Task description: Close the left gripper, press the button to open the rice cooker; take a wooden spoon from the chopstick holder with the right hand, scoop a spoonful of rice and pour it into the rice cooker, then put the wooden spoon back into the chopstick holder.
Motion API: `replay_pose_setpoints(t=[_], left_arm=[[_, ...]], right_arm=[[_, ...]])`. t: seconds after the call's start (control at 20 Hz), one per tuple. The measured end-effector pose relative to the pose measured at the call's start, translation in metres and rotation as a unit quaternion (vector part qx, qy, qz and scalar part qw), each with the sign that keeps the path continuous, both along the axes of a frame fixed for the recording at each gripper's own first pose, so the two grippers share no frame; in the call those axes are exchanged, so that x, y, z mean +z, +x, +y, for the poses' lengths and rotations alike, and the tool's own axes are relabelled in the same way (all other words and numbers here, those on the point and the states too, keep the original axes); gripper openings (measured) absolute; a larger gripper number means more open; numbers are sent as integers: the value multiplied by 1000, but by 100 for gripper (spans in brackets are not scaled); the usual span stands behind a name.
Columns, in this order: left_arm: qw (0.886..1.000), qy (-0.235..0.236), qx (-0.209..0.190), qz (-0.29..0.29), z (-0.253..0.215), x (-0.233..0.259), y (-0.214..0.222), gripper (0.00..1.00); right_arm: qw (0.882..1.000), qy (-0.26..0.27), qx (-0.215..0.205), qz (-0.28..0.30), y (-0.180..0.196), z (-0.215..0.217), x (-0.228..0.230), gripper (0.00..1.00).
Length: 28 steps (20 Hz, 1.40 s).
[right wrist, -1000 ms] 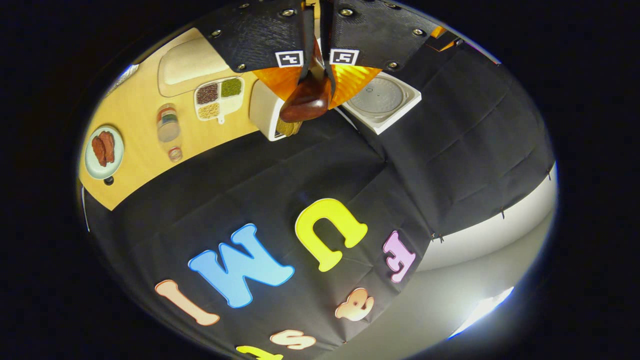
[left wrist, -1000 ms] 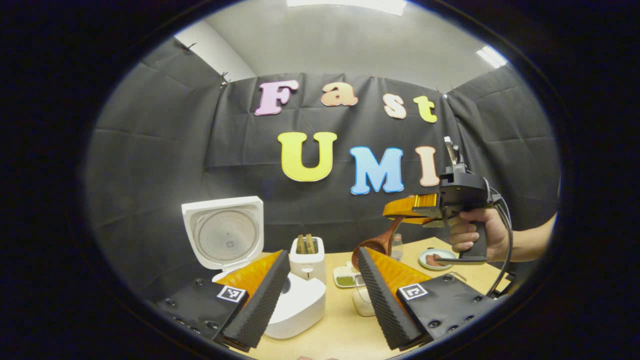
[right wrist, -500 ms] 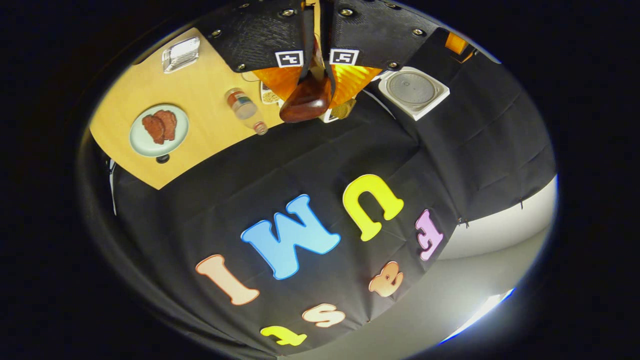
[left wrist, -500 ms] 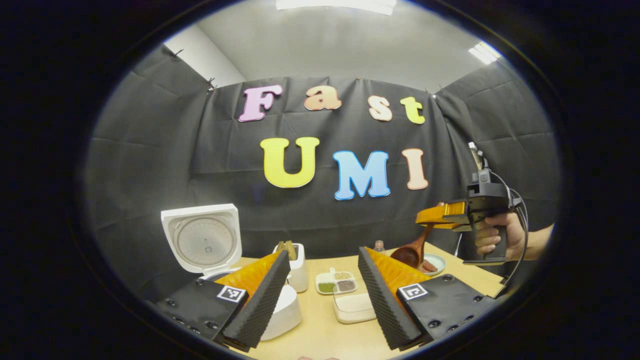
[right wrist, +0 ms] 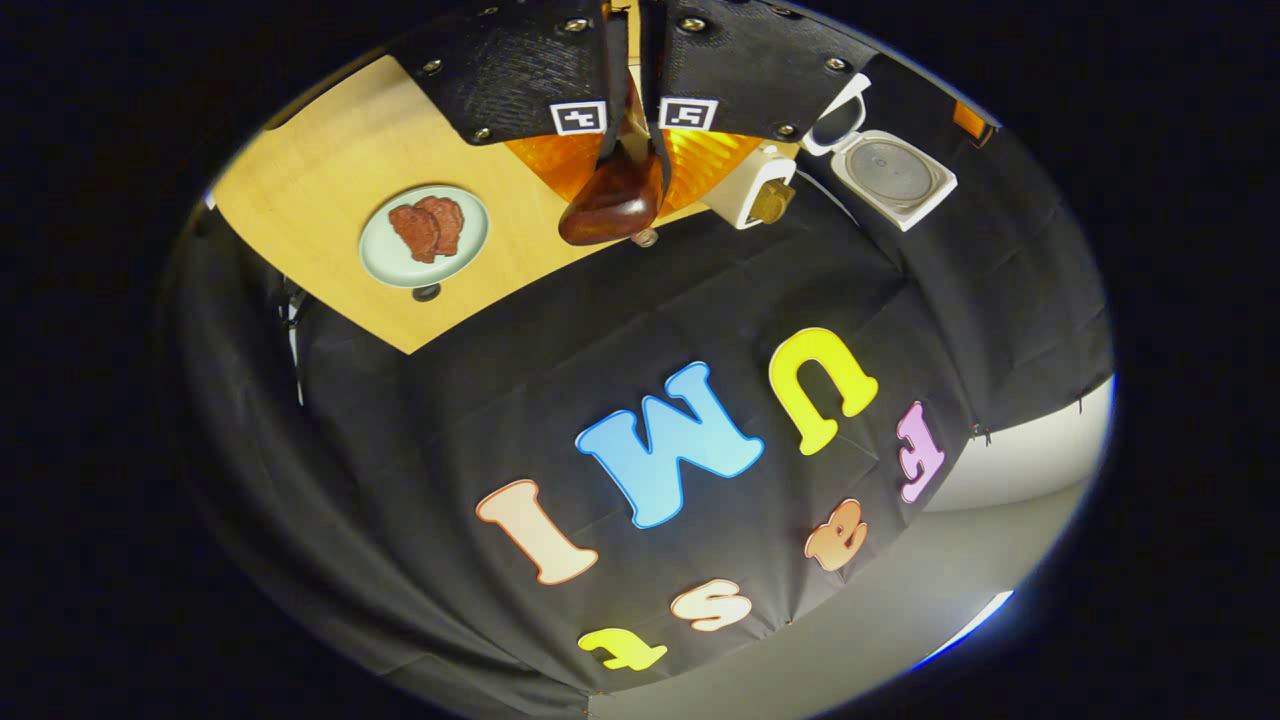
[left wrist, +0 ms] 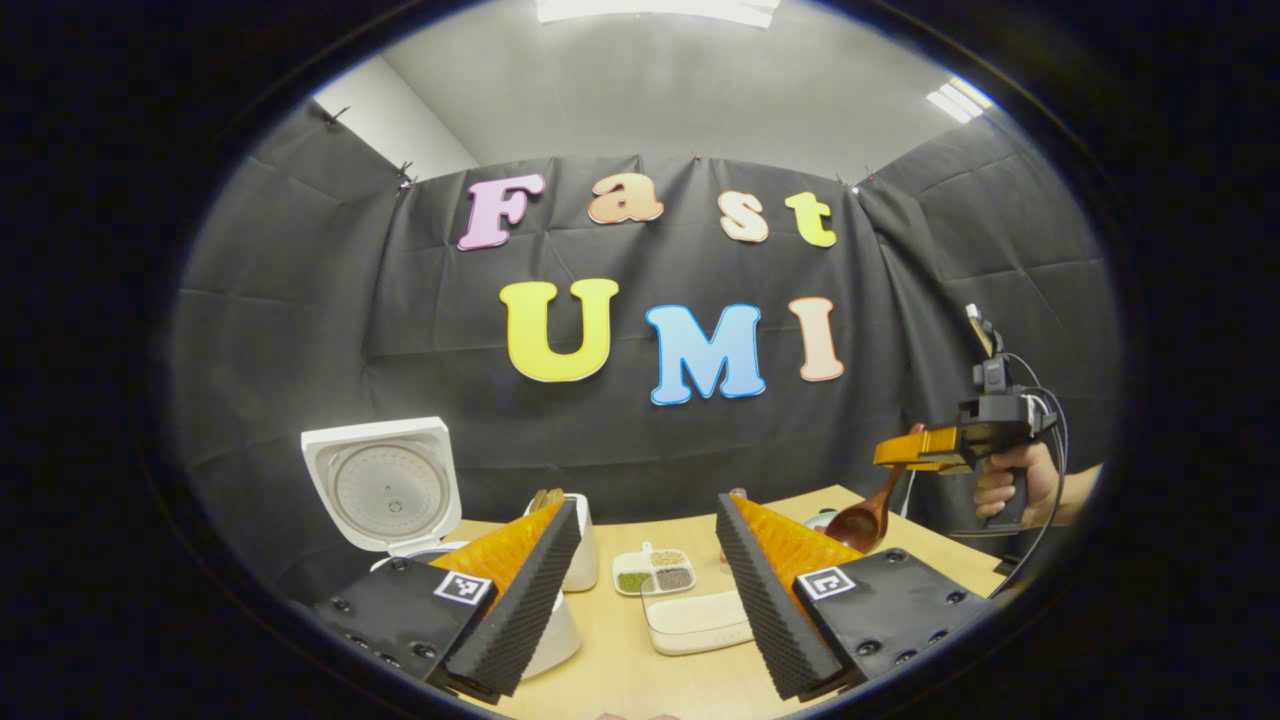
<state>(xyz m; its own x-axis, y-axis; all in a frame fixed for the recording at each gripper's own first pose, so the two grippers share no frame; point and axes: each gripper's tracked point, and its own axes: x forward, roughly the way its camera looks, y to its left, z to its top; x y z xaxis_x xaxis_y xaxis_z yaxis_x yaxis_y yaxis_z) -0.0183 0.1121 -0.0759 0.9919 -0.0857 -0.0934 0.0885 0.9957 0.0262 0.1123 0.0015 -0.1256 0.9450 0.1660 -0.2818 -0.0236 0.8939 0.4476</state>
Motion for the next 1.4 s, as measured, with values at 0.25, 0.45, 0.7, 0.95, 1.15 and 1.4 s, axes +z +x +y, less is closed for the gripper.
replay_pose_setpoints(t=[0.25, 0.45, 0.7, 0.95, 1.15, 1.4], left_arm=[[1000, -12, 7, 15, -6, -4, 2, 96], [999, -6, 2, 32, -10, -8, -3, 95], [999, 9, 17, 36, -2, -9, -12, 95], [999, 1, 32, 41, 10, -10, -20, 93], [998, -1, 51, 49, 22, -16, -28, 93], [997, -1, 56, 55, 25, -20, -34, 95]], right_arm=[[998, -50, -34, 28, -8, -28, -46, 5], [996, -60, -45, 52, -8, -35, -81, 5], [994, -80, -39, 71, -2, -29, -109, 5], [990, -102, -34, 89, 5, -20, -138, 5], [988, -114, -32, 102, 11, -15, -163, 5], [986, -123, -45, 99, 11, -22, -177, 5]])
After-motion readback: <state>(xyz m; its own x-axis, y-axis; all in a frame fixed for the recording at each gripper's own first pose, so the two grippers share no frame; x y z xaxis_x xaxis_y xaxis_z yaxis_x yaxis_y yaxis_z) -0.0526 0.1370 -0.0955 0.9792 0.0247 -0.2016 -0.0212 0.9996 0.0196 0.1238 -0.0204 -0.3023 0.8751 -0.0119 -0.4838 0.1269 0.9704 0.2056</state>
